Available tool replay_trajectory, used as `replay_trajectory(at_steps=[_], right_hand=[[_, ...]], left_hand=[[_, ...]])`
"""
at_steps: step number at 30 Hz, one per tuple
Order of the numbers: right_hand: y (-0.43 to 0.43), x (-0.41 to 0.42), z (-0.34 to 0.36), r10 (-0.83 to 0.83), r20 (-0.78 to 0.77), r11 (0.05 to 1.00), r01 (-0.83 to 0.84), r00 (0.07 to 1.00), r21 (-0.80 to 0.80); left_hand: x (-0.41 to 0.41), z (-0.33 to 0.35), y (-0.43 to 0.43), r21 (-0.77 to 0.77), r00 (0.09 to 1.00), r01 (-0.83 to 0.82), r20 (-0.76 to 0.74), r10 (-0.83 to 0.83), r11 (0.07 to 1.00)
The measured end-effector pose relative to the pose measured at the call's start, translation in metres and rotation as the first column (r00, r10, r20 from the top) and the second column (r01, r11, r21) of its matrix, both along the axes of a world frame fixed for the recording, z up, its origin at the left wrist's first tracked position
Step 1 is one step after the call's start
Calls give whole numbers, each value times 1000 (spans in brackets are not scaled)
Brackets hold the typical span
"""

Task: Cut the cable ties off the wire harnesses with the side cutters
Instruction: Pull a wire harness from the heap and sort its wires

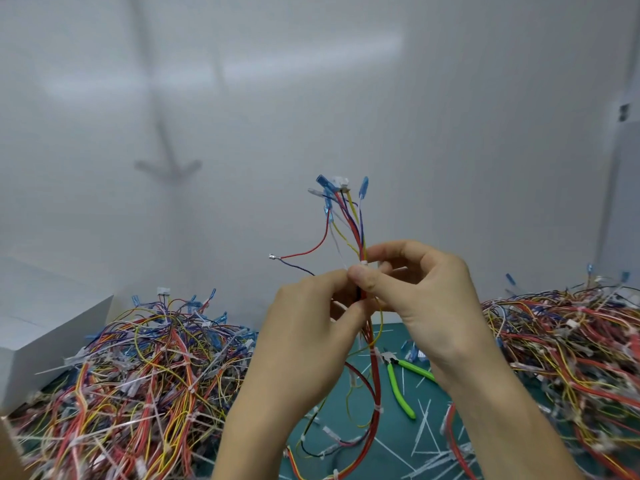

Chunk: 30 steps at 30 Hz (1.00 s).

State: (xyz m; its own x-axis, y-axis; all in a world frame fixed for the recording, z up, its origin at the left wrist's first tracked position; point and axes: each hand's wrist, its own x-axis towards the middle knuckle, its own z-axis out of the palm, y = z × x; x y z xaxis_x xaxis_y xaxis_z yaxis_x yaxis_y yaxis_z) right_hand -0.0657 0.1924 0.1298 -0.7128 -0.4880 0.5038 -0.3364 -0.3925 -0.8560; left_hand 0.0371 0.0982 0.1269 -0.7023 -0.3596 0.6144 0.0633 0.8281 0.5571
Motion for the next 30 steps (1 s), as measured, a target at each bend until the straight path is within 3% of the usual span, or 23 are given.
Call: replay_trajectory(at_steps=[8,16,30], right_hand=[[13,-8,4,112,-74,978,-97,991,186],[13,-7,1,271,-242,843,-108,932,528],[10,-3,1,208,-210,907,-109,955,406]], left_hand=[[5,3,-11,42,994,-73,-82,77,996],[5,3,-21,203,977,-44,-198,85,978],[4,5,-16,238,949,106,-314,-27,965]])
